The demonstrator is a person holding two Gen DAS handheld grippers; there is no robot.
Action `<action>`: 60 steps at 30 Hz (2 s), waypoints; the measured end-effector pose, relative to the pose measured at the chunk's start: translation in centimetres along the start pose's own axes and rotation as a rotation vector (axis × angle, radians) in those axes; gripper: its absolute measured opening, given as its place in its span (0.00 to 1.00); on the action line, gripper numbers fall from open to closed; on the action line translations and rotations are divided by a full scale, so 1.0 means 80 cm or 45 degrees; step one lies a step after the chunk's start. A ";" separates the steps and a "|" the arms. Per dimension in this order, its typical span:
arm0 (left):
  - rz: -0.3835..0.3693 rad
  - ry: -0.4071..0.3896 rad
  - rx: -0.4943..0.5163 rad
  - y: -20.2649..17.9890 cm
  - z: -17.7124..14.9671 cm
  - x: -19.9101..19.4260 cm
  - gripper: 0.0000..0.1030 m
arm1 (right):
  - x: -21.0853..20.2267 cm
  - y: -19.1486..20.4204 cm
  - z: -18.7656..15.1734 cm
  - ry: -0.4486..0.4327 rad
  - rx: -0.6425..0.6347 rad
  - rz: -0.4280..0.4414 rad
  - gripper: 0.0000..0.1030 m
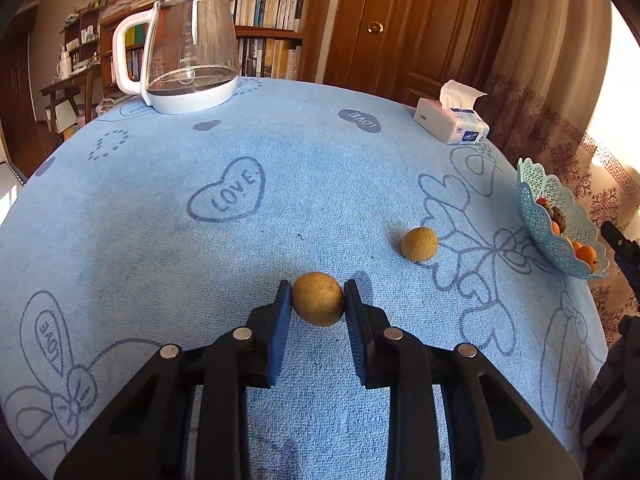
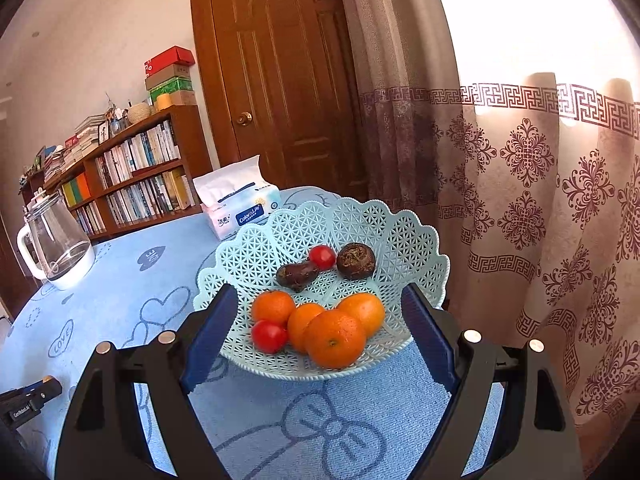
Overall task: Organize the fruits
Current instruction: 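Grasp the second brown kiwi with the right gripper while the left holds the first, then carry the second kiwi into the basket and open the right gripper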
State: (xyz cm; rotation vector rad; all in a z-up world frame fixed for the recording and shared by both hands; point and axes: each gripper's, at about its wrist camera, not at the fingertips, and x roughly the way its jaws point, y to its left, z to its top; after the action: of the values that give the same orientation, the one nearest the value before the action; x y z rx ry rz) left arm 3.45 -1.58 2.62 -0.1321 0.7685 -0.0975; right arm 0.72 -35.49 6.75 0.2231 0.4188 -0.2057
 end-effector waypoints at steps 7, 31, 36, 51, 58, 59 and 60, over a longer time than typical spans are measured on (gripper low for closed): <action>0.029 -0.042 -0.034 0.020 0.002 -0.016 0.26 | 0.007 0.031 -0.007 0.022 -0.129 0.006 0.82; 0.006 -0.037 -0.118 0.039 -0.004 -0.025 0.26 | 0.079 0.276 -0.073 0.527 -0.562 0.568 0.61; -0.004 -0.026 -0.125 0.040 -0.004 -0.025 0.26 | 0.095 0.281 -0.076 0.589 -0.543 0.573 0.48; -0.015 -0.021 -0.124 0.039 -0.005 -0.024 0.26 | 0.091 0.276 -0.078 0.568 -0.547 0.513 0.29; -0.016 -0.021 -0.122 0.038 -0.005 -0.024 0.26 | 0.086 0.269 -0.075 0.554 -0.513 0.519 0.29; -0.016 -0.021 -0.122 0.038 -0.005 -0.024 0.26 | 0.085 0.267 -0.074 0.551 -0.504 0.519 0.29; -0.016 -0.021 -0.122 0.038 -0.005 -0.024 0.26 | 0.084 0.265 -0.073 0.547 -0.495 0.519 0.29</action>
State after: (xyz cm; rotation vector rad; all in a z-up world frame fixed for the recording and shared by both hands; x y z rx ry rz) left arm 1.92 1.67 3.20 -0.2286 0.7563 -0.0717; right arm 9.66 -14.75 2.34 -0.0371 0.8162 0.3313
